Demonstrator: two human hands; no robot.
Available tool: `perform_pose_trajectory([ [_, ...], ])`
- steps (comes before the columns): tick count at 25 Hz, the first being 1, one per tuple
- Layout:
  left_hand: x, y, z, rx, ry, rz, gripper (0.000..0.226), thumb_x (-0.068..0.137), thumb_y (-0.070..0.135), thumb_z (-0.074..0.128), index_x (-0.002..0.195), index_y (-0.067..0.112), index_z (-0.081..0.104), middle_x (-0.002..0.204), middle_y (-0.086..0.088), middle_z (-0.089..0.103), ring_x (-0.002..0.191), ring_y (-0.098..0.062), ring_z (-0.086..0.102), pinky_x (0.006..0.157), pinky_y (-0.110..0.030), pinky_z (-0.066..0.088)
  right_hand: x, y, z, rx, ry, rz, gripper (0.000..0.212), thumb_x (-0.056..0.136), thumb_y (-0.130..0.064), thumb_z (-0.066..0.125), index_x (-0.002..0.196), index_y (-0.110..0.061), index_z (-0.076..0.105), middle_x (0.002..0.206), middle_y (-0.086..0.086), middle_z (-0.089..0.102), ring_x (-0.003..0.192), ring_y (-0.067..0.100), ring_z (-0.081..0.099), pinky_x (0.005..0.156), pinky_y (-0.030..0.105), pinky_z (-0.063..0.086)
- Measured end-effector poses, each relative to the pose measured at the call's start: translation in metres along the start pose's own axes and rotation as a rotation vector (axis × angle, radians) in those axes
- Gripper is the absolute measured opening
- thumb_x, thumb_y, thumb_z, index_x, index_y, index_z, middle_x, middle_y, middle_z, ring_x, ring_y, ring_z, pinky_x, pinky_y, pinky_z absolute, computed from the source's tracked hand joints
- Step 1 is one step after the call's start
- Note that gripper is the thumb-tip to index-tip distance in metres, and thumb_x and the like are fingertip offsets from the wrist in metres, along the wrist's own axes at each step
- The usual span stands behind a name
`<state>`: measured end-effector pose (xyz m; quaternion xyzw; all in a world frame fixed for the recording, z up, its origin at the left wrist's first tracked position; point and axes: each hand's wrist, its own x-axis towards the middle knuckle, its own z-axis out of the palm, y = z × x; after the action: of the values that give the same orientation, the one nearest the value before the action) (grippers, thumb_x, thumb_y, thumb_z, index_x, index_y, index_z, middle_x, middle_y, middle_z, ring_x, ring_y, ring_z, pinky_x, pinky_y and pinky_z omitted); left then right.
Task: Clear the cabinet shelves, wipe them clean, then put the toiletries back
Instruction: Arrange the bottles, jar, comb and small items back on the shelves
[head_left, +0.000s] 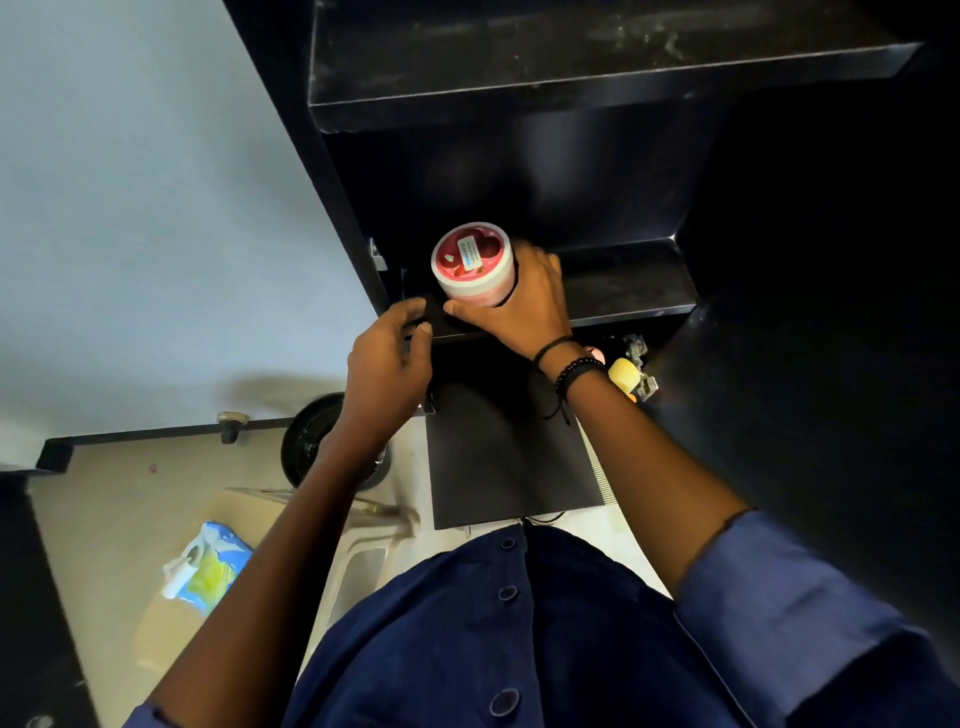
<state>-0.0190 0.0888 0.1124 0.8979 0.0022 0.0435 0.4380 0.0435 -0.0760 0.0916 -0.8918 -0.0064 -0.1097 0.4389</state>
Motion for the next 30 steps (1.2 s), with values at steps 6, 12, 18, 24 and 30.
perform_pose_trajectory([
  [6,-0.004,-0.009,-0.006,0.0,0.03,0.009,0.028,0.095,0.017,0.051,0.121,0.016,0.061,0.115,0.002,0.066,0.104,-0.01,0.06,0.093,-0.036,0.053,0.01,-0.008,0.027,0.056,-0.153,-0.003,0.083,0.054,-0.047,0.087,0.125,-0.017,0.055,0.124,0.005,0.059,0.12,0.021,0.051,0.101,0.038,0.046],
  [12,-0.007,-0.008,-0.005,-0.02,0.032,0.0,0.027,0.097,0.015,0.046,0.12,0.016,0.061,0.115,0.0,0.066,0.102,-0.009,0.059,0.091,-0.034,0.053,0.007,-0.003,0.033,0.082,-0.186,0.03,0.086,0.06,-0.041,0.087,0.133,-0.014,0.048,0.132,0.008,0.049,0.123,0.02,0.049,0.098,0.026,0.043],
  [18,-0.01,-0.007,0.004,-0.033,0.055,0.046,0.028,0.096,0.012,0.047,0.119,0.017,0.062,0.114,0.001,0.066,0.101,-0.011,0.061,0.087,-0.036,0.054,-0.006,0.006,0.024,0.096,-0.172,0.058,0.091,0.067,-0.038,0.084,0.141,-0.011,0.039,0.133,0.008,0.047,0.122,0.019,0.049,0.099,0.028,0.046],
  [24,-0.017,0.001,0.031,-0.048,0.024,0.131,0.024,0.095,0.017,0.051,0.116,0.018,0.062,0.108,0.001,0.068,0.092,-0.013,0.066,0.075,-0.028,0.056,-0.045,0.029,0.007,0.008,0.279,-0.011,0.021,0.086,-0.021,0.065,0.104,-0.012,0.062,0.073,-0.007,0.055,0.077,0.007,0.053,0.073,0.023,0.046],
  [30,-0.023,-0.005,0.084,0.01,-0.209,0.157,0.031,0.091,0.011,0.049,0.118,0.019,0.062,0.117,0.001,0.065,0.098,-0.015,0.065,0.078,-0.023,0.051,-0.082,0.093,-0.018,-0.112,0.267,0.247,0.01,0.091,-0.022,0.055,0.091,-0.012,0.053,0.074,-0.003,0.055,0.075,0.021,0.057,0.064,0.028,0.038],
])
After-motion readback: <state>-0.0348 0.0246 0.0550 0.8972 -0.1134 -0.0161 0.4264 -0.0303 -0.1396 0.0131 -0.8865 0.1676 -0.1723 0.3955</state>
